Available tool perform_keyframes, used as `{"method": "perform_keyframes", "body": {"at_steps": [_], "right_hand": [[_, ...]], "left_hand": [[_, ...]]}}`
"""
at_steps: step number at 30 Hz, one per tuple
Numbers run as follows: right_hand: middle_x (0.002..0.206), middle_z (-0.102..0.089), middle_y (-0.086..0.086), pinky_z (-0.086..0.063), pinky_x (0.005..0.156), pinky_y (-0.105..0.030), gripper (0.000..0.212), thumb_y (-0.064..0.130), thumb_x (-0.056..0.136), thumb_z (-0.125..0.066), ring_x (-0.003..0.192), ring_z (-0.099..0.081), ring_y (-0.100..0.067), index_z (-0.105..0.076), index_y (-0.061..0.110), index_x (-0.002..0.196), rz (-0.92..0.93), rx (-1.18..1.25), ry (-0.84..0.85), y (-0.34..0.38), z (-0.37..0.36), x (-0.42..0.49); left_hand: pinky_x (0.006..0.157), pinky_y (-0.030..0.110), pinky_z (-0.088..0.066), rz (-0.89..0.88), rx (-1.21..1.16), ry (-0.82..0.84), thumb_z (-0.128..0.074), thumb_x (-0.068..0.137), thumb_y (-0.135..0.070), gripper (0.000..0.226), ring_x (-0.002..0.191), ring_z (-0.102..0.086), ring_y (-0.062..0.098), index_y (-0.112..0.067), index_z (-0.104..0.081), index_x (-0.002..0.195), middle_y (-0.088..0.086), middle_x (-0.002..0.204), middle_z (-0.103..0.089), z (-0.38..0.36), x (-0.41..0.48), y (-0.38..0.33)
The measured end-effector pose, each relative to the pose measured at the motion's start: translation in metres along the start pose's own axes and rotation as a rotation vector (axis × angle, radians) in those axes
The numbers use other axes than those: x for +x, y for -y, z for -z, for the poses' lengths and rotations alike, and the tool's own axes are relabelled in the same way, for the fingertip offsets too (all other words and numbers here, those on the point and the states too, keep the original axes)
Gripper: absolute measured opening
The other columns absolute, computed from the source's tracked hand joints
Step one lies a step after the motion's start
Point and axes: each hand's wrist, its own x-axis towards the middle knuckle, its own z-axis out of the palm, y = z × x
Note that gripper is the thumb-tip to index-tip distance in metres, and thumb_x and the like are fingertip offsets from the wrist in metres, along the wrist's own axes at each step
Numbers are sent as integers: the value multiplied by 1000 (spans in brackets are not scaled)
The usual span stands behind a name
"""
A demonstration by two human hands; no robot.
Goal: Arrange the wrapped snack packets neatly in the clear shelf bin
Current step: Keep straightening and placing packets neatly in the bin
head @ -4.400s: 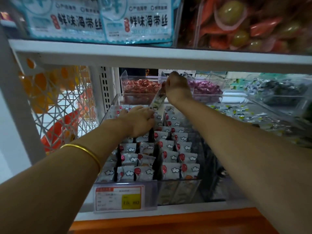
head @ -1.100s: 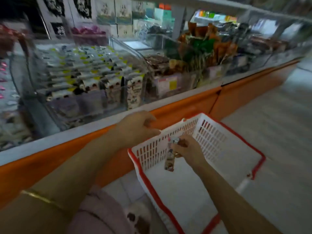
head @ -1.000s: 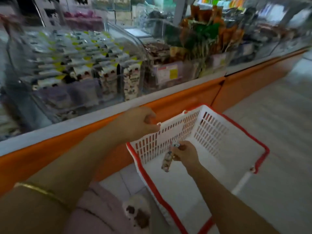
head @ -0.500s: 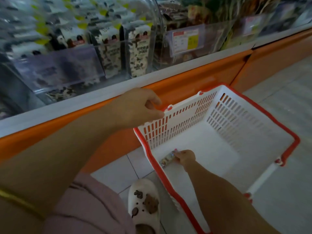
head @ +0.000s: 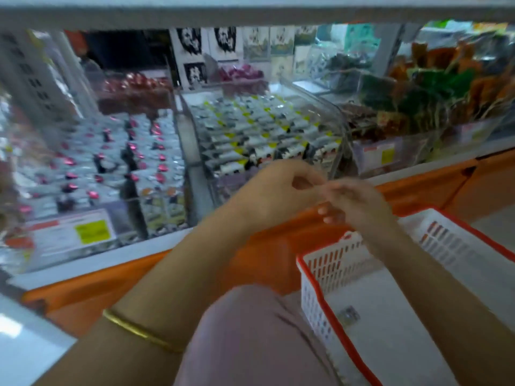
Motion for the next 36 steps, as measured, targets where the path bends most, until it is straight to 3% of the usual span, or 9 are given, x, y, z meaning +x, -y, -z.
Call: {"method": "perform_keyframes", "body": {"at_steps": [6, 11, 15, 19, 23, 25, 28, 33, 36], "right_hand": [[83, -67, 0, -50, 56, -16, 18, 12, 93, -55, 67, -65, -8, -62, 27, 85, 388, -172, 253, 109, -92, -4], [83, -61, 13, -43, 66, -6, 10, 8, 87, -62, 72, -53, 4, -69, 15, 91, 607, -540, 391, 142, -164, 9], [93, -70, 0, -48, 82, -29, 11, 16, 84, -68, 87, -55, -10, -73, 11, 92, 665, -891, 498, 144, -181, 29], [86, -65, 4, -43, 80, -34, 19, 35, 79, -72, 93, -36, -9, -74, 18, 88, 680, -1083, 522, 129, -181, 36], [81, -56, 11, -40, 81, -32, 18, 36, 80, -70, 91, -32, -8, -72, 19, 88, 686, -1043, 572, 122, -177, 38], [81, -54, 9, -37, 73, -30, 12, 31, 84, -68, 91, -33, -9, -68, 19, 87, 695, -1017, 564, 121, -177, 39], [78, -48, 6, -30, 61, -27, 10, 28, 89, -60, 85, -34, -10, -57, 19, 85, 677, -917, 522, 119, -176, 39], [69, -47, 1, -33, 56, -32, 12, 17, 96, -48, 59, -40, -14, -45, 14, 85, 757, -595, 292, 121, -170, 35], [74, -54, -7, -42, 57, -28, 12, 13, 97, -47, 62, -54, -15, -44, 13, 85, 687, -326, 118, 123, -165, 34]], "left_hand": [[56, 7, -44, 47, 100, -298, -60, 91, -21, 10, 72, -60, 0, -30, -64, 93, -13, 86, -64, 93, -64, 31], [58, 7, -39, 134, 322, -542, -57, 90, -13, 20, 75, -53, -5, -18, -68, 106, -9, 87, -61, 144, -93, 62], [69, 20, -38, 169, 436, -551, -55, 91, -11, 25, 76, -51, 5, -16, -66, 113, 0, 104, -64, 156, -88, 73], [74, 10, -30, 136, 563, -499, -56, 91, -15, 29, 94, -50, 8, -16, -63, 119, 2, 121, -62, 156, -74, 82], [86, 13, -32, 134, 589, -495, -55, 92, -15, 28, 111, -54, 18, -15, -64, 118, 3, 122, -62, 153, -72, 88], [100, 33, -40, 128, 593, -445, -56, 92, -16, 28, 114, -52, 24, -17, -63, 119, 3, 121, -62, 151, -70, 91], [97, 48, -41, 126, 595, -379, -56, 92, -19, 29, 116, -49, 28, -21, -62, 120, 1, 121, -61, 147, -68, 93], [70, 8, -39, 22, 455, -613, -51, 94, -19, 27, 84, -53, 4, -20, -63, 119, -5, 107, -60, 147, -70, 88], [63, -1, -37, -15, 323, -577, -48, 95, -24, 26, 76, -52, -5, -18, -64, 115, -11, 96, -57, 143, -74, 79]]}}
